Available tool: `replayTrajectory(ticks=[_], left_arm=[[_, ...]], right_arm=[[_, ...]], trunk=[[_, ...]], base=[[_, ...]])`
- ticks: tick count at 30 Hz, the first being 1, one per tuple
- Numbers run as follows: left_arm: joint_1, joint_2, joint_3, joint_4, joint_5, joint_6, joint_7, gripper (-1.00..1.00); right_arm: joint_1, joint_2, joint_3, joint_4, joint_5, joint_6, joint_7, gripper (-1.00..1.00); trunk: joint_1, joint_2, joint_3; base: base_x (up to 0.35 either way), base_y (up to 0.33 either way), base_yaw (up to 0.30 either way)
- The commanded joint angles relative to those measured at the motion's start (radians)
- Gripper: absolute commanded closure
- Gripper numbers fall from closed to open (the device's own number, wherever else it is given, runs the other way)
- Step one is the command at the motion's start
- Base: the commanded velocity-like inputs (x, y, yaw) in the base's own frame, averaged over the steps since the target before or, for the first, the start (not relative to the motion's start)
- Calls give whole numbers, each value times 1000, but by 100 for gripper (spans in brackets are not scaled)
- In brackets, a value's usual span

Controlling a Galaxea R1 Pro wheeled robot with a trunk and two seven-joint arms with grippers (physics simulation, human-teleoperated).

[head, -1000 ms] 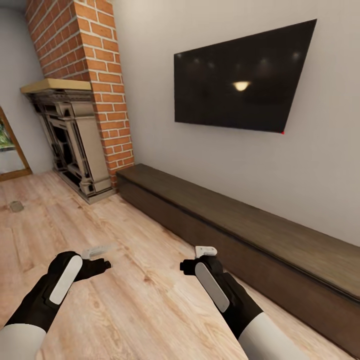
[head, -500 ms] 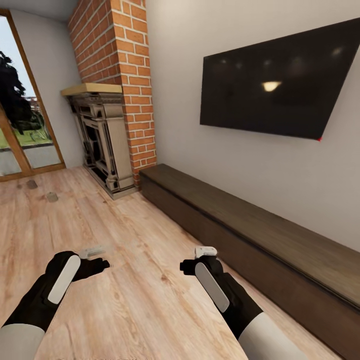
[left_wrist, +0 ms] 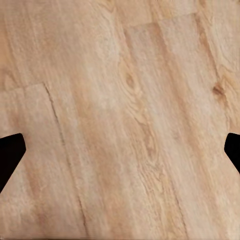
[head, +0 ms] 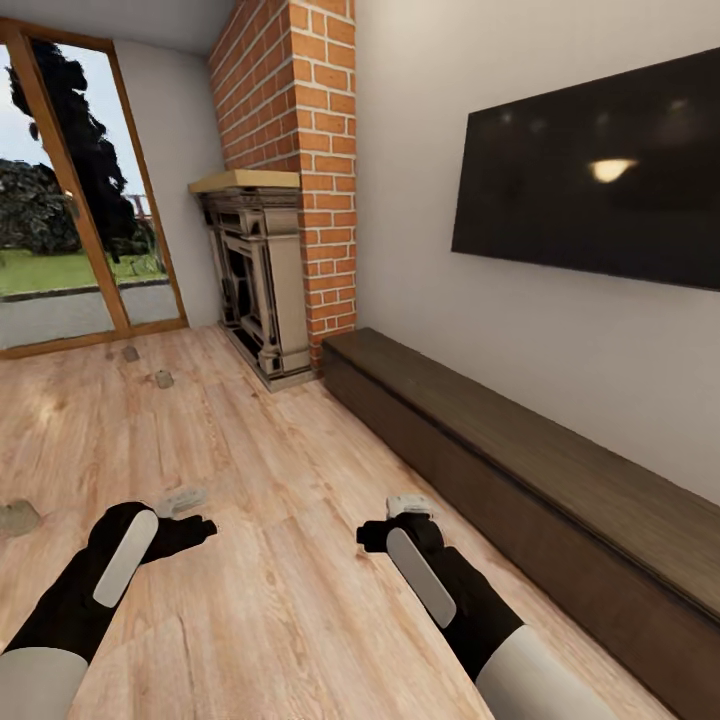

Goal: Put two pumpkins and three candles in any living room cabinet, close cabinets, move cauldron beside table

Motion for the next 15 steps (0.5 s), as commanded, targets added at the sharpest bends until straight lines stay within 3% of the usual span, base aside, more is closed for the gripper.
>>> replayTrajectory(ticks=[1, 15], left_arm=[[-1, 0, 0, -1, 10, 3, 9, -100], [-1, 0, 0, -1, 10, 3, 8, -100]], right_arm=[[-1, 0, 4, -1, -10, 0, -10, -100], [-1, 0, 11, -1, -10, -1, -10, -100]], trunk=[[0, 0, -1], [0, 0, -1]], base=[[0, 0, 290], [0, 0, 290]])
